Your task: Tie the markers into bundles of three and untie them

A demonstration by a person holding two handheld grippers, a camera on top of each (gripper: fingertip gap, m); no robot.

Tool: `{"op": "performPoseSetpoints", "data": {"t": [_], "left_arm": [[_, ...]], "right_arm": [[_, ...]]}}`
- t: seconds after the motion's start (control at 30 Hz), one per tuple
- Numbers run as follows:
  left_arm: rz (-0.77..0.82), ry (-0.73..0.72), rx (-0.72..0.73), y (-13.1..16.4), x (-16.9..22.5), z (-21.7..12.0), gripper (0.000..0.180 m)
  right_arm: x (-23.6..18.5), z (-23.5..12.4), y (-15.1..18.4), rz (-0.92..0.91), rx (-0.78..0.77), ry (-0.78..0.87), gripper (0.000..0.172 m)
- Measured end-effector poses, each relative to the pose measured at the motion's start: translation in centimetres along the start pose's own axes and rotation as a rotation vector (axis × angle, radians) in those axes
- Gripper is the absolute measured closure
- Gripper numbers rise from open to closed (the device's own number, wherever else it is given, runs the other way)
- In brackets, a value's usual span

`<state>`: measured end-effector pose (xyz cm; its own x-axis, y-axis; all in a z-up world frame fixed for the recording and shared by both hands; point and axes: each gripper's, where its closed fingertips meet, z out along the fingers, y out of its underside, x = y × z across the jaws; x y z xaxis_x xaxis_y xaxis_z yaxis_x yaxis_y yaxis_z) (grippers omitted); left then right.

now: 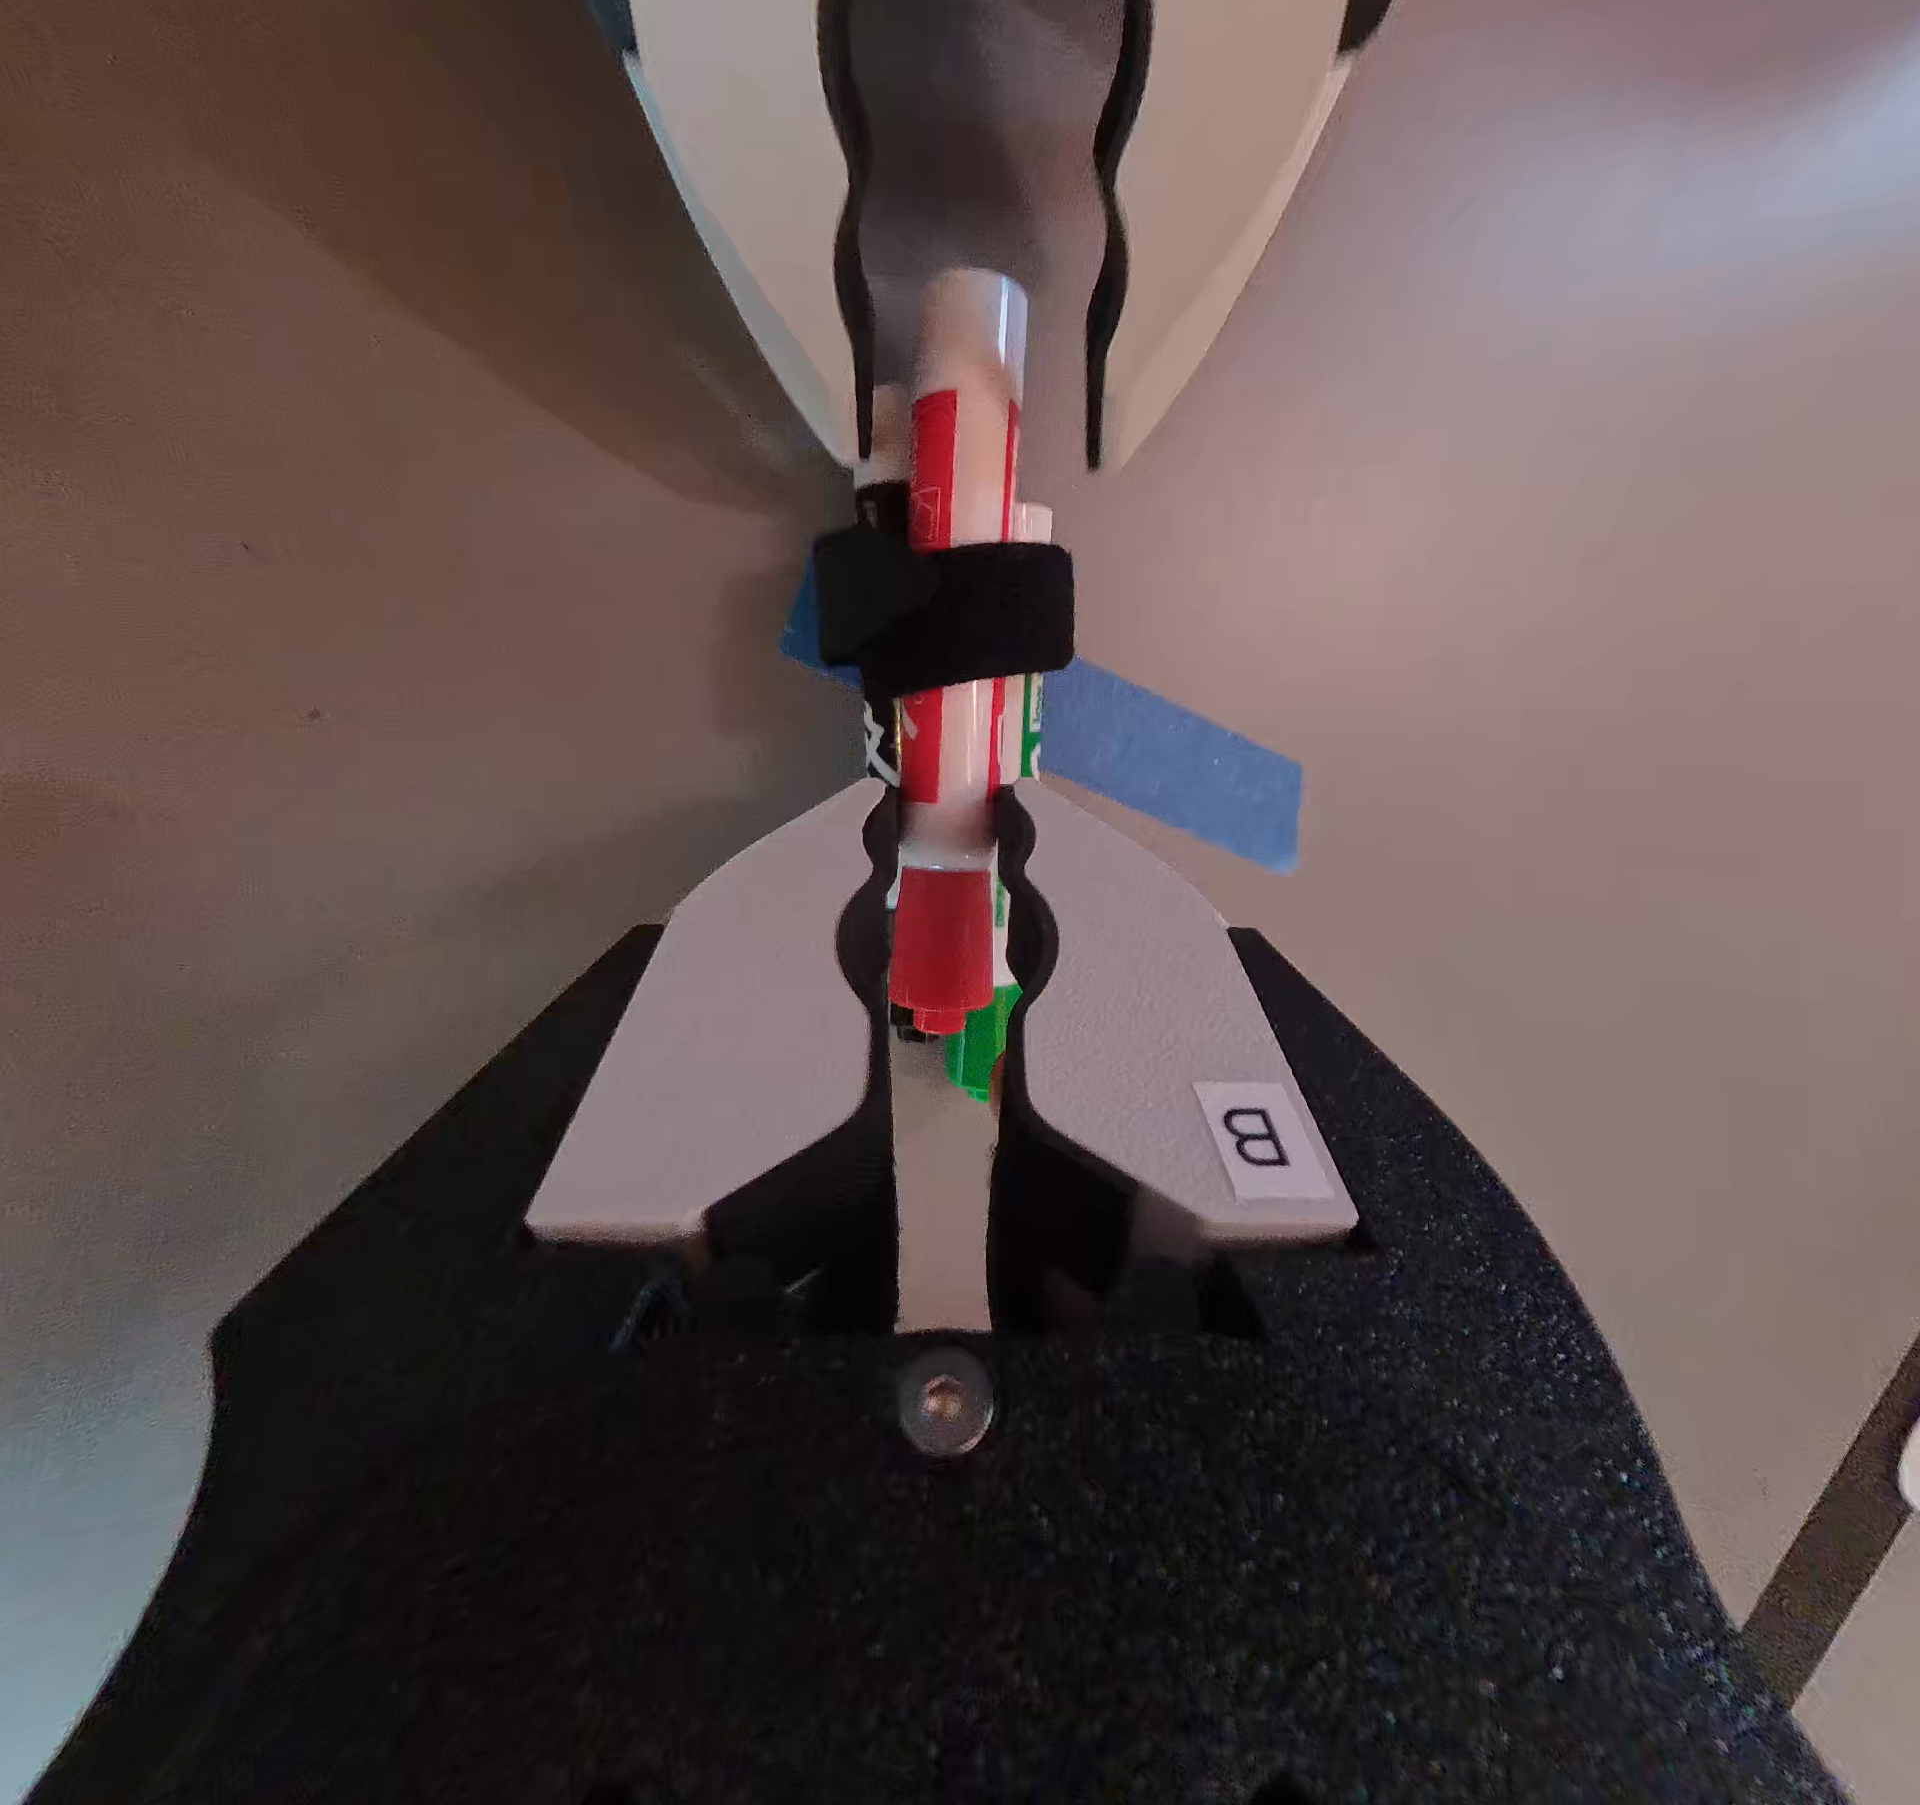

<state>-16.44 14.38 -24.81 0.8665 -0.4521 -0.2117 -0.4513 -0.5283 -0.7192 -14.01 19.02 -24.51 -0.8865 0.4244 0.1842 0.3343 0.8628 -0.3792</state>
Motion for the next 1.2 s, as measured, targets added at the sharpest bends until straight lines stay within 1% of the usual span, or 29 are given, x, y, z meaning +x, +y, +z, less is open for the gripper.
{"op": "performPoseSetpoints", "data": {"t": [0.03, 0.1, 0.2, 0.33, 0.4, 0.47, 0.5, 0.6, 0.67, 0.7, 0.8, 0.83, 0.97, 1.03, 1.1, 1.13, 1.2], "left_arm": [[-0.008, -0.005, 0.007, -0.1, -0.1, -0.1, 0.142], [-0.027, -0.017, 0.013, -0.2, -0.4, -0.3, 0.138], [-0.073, -0.043, 0.011, -0.3, -0.5, -0.5, 0.135], [-0.130, -0.036, 0.062, -1.5, 0.0, -0.6, 0.125], [-0.129, -0.041, 0.060, -1.8, 0.1, -0.6, 0.117], [-0.111, -0.036, 0.064, -2.4, 0.2, -0.3, 0.113], [-0.103, -0.025, 0.072, -2.8, 0.3, 0.0, 0.113], [-0.092, 0.019, 0.066, -3.4, 0.4, 1.5, 0.113], [-0.095, 0.036, 0.015, -2.9, 0.4, 2.5, 0.113], [-0.094, 0.037, -0.002, -2.7, 0.3, 2.9, 0.115], [-0.061, 0.025, -0.069, -1.7, 0.3, 3.4, 0.127], [-0.050, 0.029, -0.074, -1.5, 0.5, 3.3, 0.128], [-0.042, 0.027, -0.073, -1.0, 0.6, 2.4, 0.133], [-0.055, 0.021, -0.052, -0.9, 0.4, 1.9, 0.136], [-0.072, 0.015, -0.053, -0.6, 0.2, 1.4, 0.136], [-0.076, 0.007, -0.063, -0.3, 0.1, 1.2, 0.136], [-0.081, 0.004, -0.064, 0.0, 0.0, 1.0, 0.135]], "right_arm": [[0.0, 0.2, 0.5, 0.011, -0.018, -0.002, 0.155], [-0.1, 0.5, 1.1, 0.028, -0.024, 0.002, 0.149], [-0.4, -0.2, 0.5, 0.105, 0.074, 0.003, 0.136], [-0.5, -1.3, -0.1, 0.206, 0.234, 0.035, 0.111], [-0.7, -1.8, -0.3, 0.240, 0.292, 0.043, 0.108], [-0.6, -1.9, -0.5, 0.236, 0.320, 0.050, 0.111], [-0.5, -1.7, -0.5, 0.216, 0.301, 0.052, 0.112], [-0.3, -0.3, -0.4, 0.137, 0.183, -0.001, 0.115], [-0.1, 0.7, -0.2, 0.111, 0.100, -0.048, 0.118], [-0.1, 1.2, 0.0, 0.105, 0.071, -0.068, 0.122], [-0.1, 2.1, 0.5, 0.084, 0.029, -0.079, 0.135], [-0.1, 2.3, 0.8, 0.079, 0.018, -0.077, 0.134], [-0.4, 1.4, 2.1, 0.087, 0.007, -0.052, 0.135], [-0.3, 0.6, 2.7, 0.101, 0.018, -0.033, 0.139], [-0.5, -0.6, 2.8, 0.113, 0.063, -0.027, 0.154], [-0.7, -0.9, 3.2, 0.119, 0.059, -0.027, 0.154], [-0.7, -0.8, 4.8, 0.122, -0.015, -0.007, 0.154]]}}
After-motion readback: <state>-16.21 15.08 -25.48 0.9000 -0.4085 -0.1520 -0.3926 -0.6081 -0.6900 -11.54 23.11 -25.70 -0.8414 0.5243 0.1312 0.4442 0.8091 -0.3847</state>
